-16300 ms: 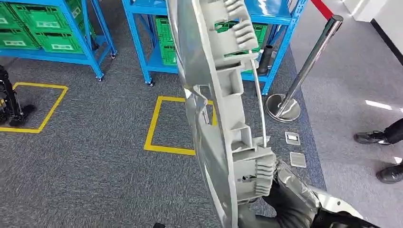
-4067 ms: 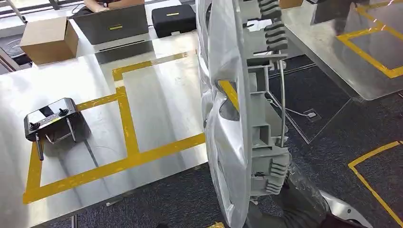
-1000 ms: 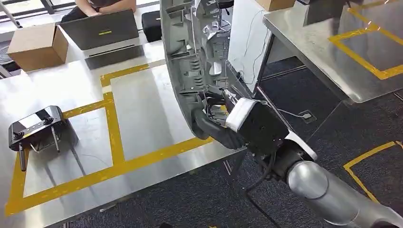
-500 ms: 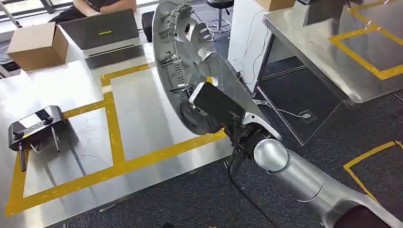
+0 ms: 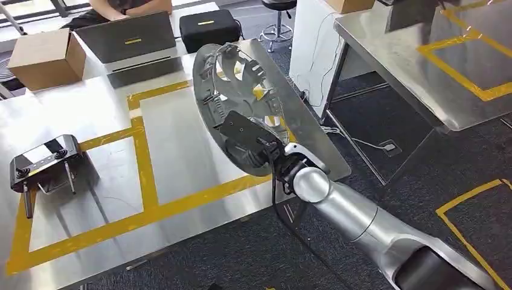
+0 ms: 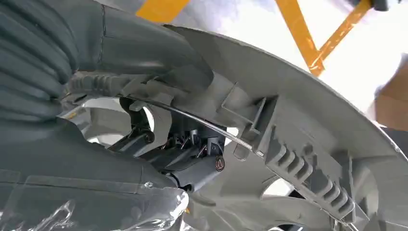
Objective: Take the parts from the cabinet and place them on the table.
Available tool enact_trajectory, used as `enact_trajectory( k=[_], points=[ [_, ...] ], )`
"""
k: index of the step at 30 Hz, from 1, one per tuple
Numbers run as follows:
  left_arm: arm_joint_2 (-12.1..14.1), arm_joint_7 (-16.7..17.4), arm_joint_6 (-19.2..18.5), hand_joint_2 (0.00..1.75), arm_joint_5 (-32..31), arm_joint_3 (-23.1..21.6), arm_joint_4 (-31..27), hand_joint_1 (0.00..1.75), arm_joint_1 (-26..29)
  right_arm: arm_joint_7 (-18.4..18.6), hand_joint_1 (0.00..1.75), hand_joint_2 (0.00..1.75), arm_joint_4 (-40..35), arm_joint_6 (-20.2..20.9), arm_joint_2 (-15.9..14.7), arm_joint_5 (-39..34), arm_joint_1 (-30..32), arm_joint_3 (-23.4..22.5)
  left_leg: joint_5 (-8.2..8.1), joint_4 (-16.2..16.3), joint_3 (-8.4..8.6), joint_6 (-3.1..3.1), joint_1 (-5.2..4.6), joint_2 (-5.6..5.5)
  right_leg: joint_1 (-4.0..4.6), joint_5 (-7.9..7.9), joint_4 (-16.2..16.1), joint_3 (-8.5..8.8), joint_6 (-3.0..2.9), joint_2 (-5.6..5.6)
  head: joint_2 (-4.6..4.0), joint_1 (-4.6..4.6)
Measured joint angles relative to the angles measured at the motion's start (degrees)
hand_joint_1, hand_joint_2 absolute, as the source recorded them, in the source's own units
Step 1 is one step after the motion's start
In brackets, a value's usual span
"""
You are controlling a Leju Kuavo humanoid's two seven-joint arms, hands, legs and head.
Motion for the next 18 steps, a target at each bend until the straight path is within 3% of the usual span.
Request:
enact_trajectory(
  k=[13,18],
  points=[
    [0.0,0.7,-0.8,1.75,-2.7,0.0,0.0,0.0,-0.2,2.3,1.75,1.75,12.8,3.6,9.1,12.2,-3.2,3.5,0.0,0.0,0.07,0.0,0.0,0.0,0.01,0.0,0.0,0.0,0.0,0.0,0.0,0.0],
    [-0.2,1.0,-0.7,1.75,-3.1,0.1,0.0,0.0,-0.3,4.5,1.75,1.75,17.9,3.2,12.6,20.8,-4.8,5.9,0.01,0.0,0.07,0.0,0.0,0.0,0.02,0.01,0.0,0.0,0.0,0.01,0.0,-0.02]
  ],
)
